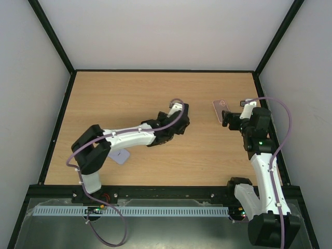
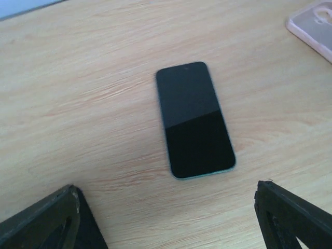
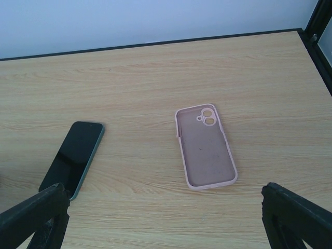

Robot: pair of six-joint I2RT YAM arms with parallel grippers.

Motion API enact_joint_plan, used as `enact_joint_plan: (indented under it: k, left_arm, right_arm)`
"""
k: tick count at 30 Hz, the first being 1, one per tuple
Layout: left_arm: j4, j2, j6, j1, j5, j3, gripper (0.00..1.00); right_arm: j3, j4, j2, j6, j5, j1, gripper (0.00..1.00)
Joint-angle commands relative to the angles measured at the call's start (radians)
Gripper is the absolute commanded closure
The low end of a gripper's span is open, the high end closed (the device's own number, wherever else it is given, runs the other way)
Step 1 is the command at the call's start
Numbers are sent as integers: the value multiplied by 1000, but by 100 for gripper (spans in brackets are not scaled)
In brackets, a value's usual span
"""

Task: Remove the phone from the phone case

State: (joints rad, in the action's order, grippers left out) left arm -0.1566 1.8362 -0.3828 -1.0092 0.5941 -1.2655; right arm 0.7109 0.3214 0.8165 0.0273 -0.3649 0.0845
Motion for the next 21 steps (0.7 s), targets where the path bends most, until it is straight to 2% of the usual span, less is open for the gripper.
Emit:
enact_joint_plan:
  k: [1, 2, 8, 21]
  left_arm:
    - [-159, -45, -209, 74, -101, 38, 5]
    - [-201, -49, -238, 85, -103, 35, 2]
    - [-359, -66, -316, 124, -106, 21, 0]
    - [-460, -30, -500, 206, -291, 14, 0]
  right_arm:
    - [4, -9, -31, -19, -19, -2, 2]
    - [4, -7, -34, -21, -22, -2, 2]
    - [6, 2, -44, -27, -35, -2, 2]
    - [13, 14, -42, -36, -49, -2, 3]
